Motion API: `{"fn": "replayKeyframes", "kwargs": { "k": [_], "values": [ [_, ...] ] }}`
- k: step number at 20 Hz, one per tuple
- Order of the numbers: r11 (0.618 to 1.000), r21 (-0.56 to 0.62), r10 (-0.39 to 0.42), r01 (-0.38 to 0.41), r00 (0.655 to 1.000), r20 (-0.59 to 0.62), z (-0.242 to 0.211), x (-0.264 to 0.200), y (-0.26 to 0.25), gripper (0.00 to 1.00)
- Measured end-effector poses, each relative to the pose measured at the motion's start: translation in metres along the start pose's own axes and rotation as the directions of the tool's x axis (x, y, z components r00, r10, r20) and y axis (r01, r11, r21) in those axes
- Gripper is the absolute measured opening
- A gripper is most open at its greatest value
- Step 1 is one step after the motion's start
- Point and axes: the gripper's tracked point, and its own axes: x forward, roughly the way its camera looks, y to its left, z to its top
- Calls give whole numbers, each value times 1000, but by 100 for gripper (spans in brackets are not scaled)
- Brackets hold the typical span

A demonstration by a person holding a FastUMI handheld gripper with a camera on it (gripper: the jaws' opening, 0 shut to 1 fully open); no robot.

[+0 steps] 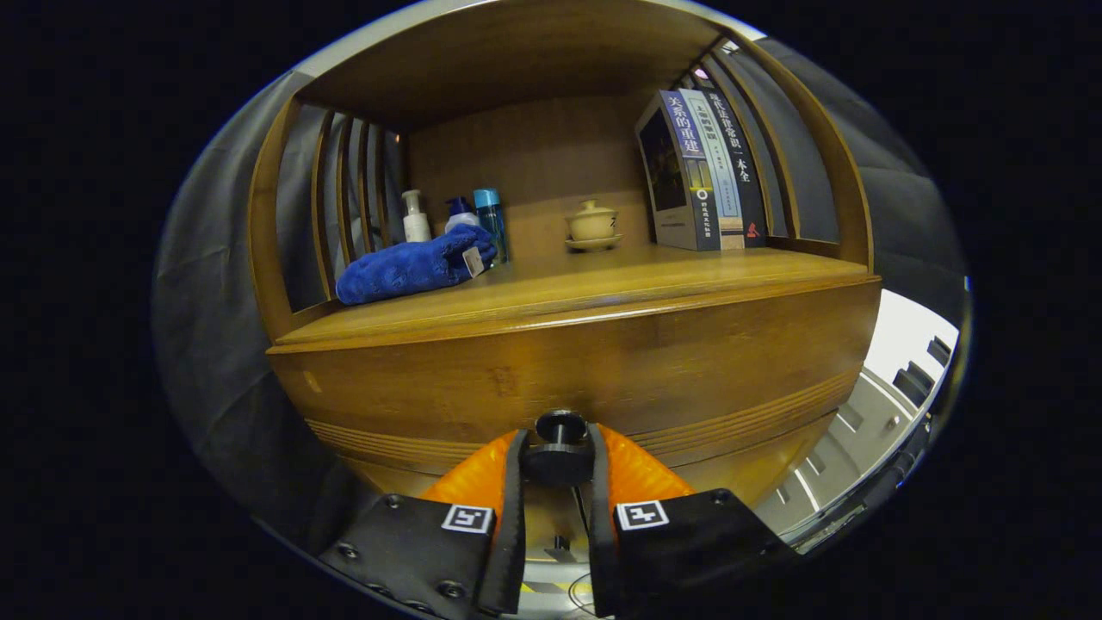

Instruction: Pull open the drawer, take out the items inside it, and place them on the countertop above the cabinet.

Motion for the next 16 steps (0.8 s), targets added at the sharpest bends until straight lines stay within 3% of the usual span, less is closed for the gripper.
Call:
{"fn": "replayKeyframes", "kwargs": {
  "k": [3, 16],
  "values": [
    [999, -49, -4, 4, 1000, -1, -5, -14, 0, 39],
    [998, -62, 29, -30, 999, -16, -22, -75, 5, 39]
  ]
}}
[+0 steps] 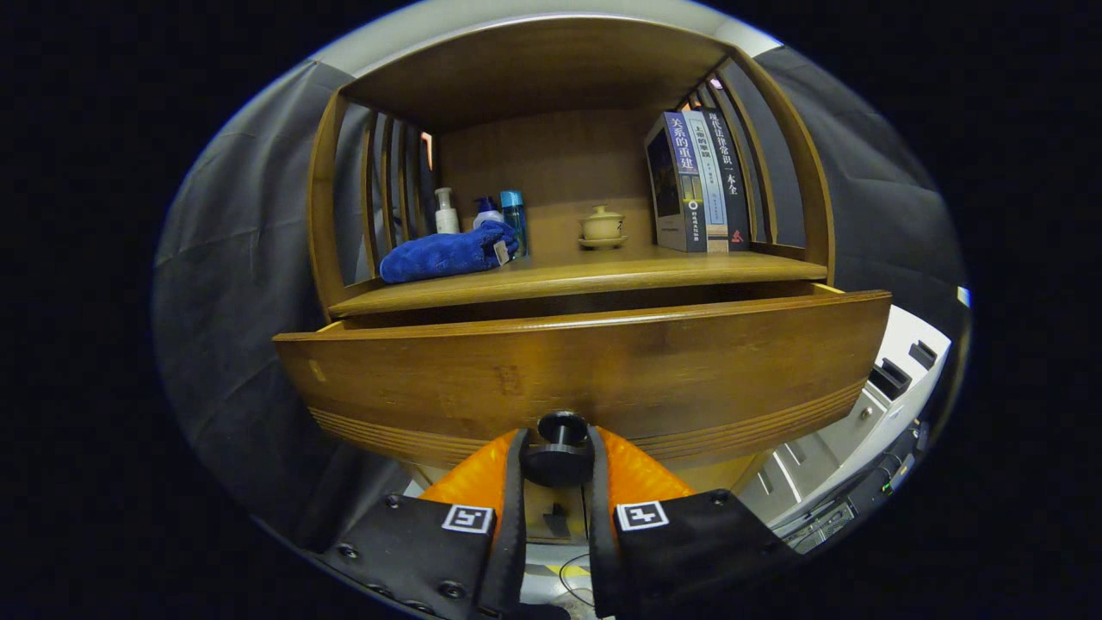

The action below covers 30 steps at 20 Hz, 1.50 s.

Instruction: Pull open the drawer, take out the items inside it, and place them on the countertop above the cabinet.

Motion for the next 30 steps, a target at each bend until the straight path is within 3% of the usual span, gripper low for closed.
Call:
{"fn": "replayKeyframes", "kwargs": {
  "k": [13, 30],
  "values": [
    [1000, 4, 4, -4, 998, -61, -25, -58, 8, 38],
    [1000, 23, 15, -12, 995, -103, -43, -92, 13, 38]
  ]
}}
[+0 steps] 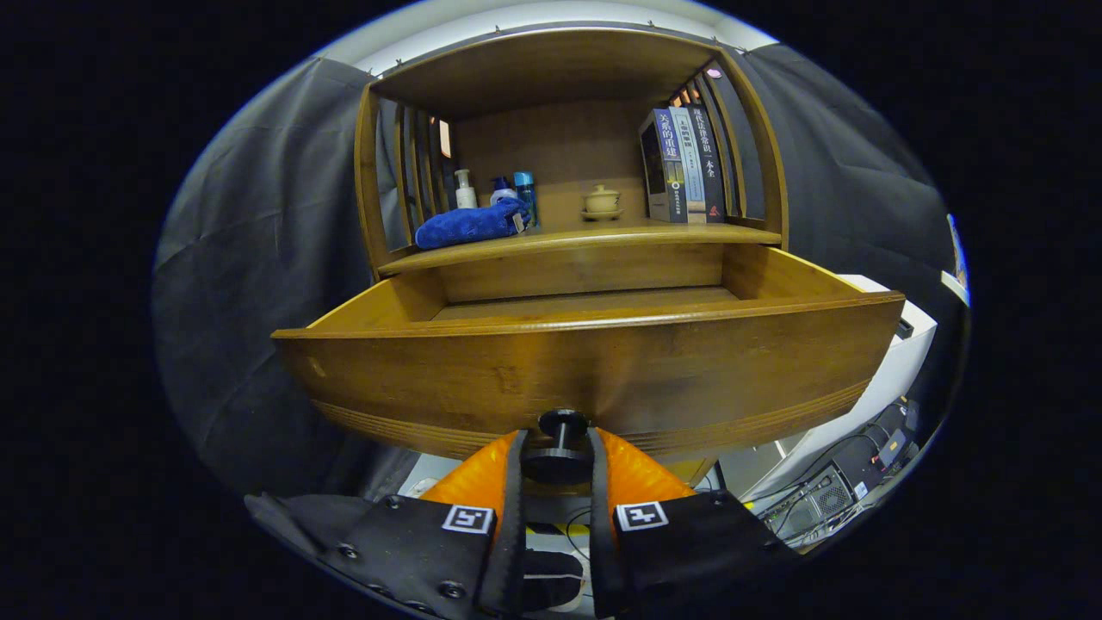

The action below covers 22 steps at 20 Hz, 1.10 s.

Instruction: Pull open the drawer, take out the items inside it, and place them on the countertop above the cabinet.

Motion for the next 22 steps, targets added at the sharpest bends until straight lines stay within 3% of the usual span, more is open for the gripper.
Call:
{"fn": "replayKeyframes", "kwargs": {
  "k": [4, 6, 10, 17, 19, 22],
  "values": [
    [1000, -10, -2, 2, 1000, -10, -1, 2, 1, 38],
    [1000, -14, -13, 13, 1000, -15, 0, -1, -1, 45],
    [996, -41, -71, 73, 996, 57, 33, -19, -18, 63],
    [998, 9, -57, 56, 985, 164, 109, -45, -23, 99],
    [998, 32, -60, 55, 979, 196, 131, -44, -23, 98],
    [996, 45, -77, 71, 986, 146, 142, -29, -26, 98]
  ]
}}
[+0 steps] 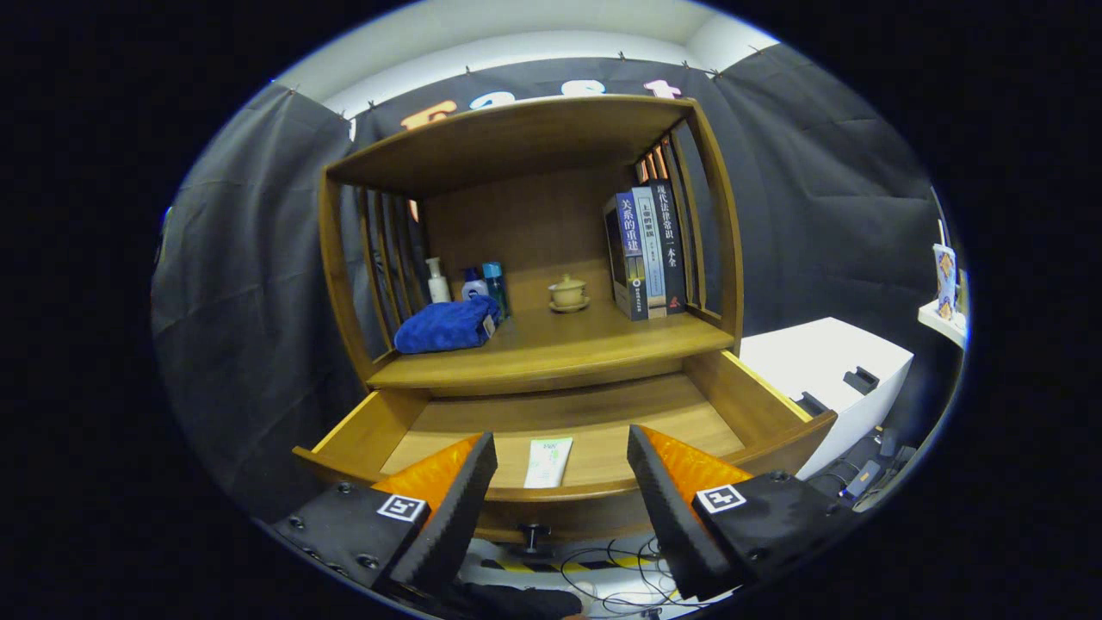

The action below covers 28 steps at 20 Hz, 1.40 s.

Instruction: Pull open the drawer, take out the items inside it, and place them on the countertop above the cabinet.

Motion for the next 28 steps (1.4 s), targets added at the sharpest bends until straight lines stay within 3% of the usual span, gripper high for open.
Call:
{"fn": "replayKeyframes", "kwargs": {
  "k": [4, 7, 15, 19, 26, 28],
  "values": [
    [998, -67, 6, -14, 993, -120, -7, 46, 6, 99],
    [998, -49, 34, -46, 972, -232, -20, 85, 11, 99],
    [998, 52, 4, 27, 850, -527, -77, 134, -6, 99],
    [999, 18, -20, 41, 770, -638, -110, 137, -3, 99],
    [998, -26, -56, 53, 714, -697, -121, 146, -4, 100],
    [998, -14, -51, 59, 702, -711, -124, 147, 0, 96]
  ]
}}
